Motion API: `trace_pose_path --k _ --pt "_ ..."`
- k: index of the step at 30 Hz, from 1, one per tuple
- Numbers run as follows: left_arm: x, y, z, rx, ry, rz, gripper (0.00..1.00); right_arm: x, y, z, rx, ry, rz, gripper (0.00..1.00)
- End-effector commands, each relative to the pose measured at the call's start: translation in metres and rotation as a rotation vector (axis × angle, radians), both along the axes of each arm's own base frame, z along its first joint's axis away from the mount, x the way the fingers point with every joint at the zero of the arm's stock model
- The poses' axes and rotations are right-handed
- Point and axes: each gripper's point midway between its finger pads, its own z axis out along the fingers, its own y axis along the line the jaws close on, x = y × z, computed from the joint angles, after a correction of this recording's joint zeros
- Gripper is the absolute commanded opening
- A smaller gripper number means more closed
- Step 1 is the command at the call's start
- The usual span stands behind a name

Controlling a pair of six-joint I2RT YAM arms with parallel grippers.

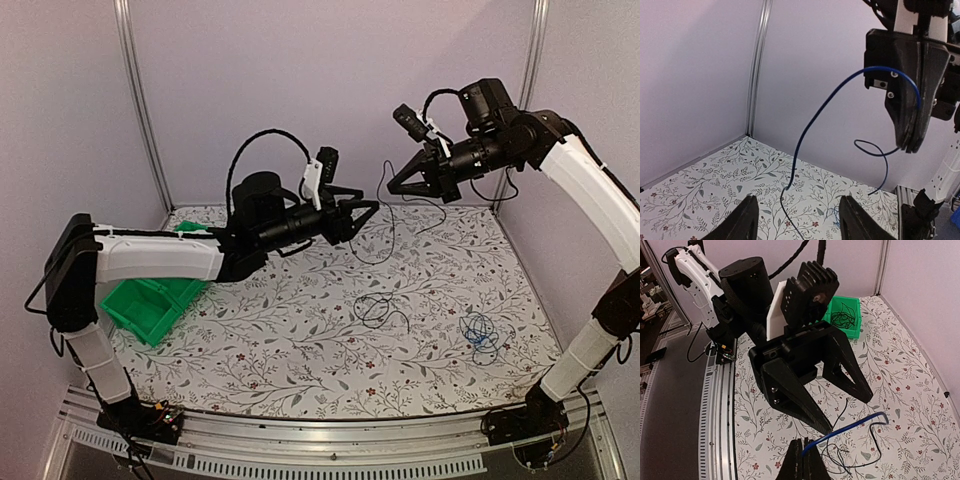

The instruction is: Untangle the cables

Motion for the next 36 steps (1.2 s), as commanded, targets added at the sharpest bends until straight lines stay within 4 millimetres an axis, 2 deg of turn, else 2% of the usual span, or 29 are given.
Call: trace_pose_path --k 1,8,18,24,27,29,33,36 --pt "-0.001 -0.019 -0.024 0.069 0.001 -0.059 0.54 -0.01 0.006 -0.009 0.007 0.056 0.046 0.0" --pt "0.002 -0.033 -0.02 0.045 -0.021 -0.09 0.47 -0.013 0.005 -0.01 0.001 0.053 0.043 0.0" --pt "-0.005 -0.046 -0.014 0.032 -0.052 -0.168 0.35 -0.01 0.005 -0.011 -0.003 0.048 0.035 0.0" --pt "0.001 -0.048 -0.021 0.053 -0.038 -0.148 0.11 -0.009 0.005 -0.012 -0.007 0.045 0.032 0.0" --pt "0.006 -0.042 -0.024 0.067 -0.026 -0.109 0.01 -0.007 0.003 -0.015 -0.02 0.044 0.021 0.01" --pt "0.01 -0.034 -0.026 0.075 -0.015 -0.066 0.0 -0.005 0.001 -0.021 -0.043 0.04 0.003 0.11" --pt "0.02 -0.002 -0.024 0.081 0.026 0.022 0.0 0.001 -0.012 -0.051 -0.131 0.012 -0.055 0.44" --pt "0.026 0.031 -0.029 0.108 0.065 0.092 0.0 0.003 -0.025 -0.082 -0.204 0.001 -0.085 0.53"
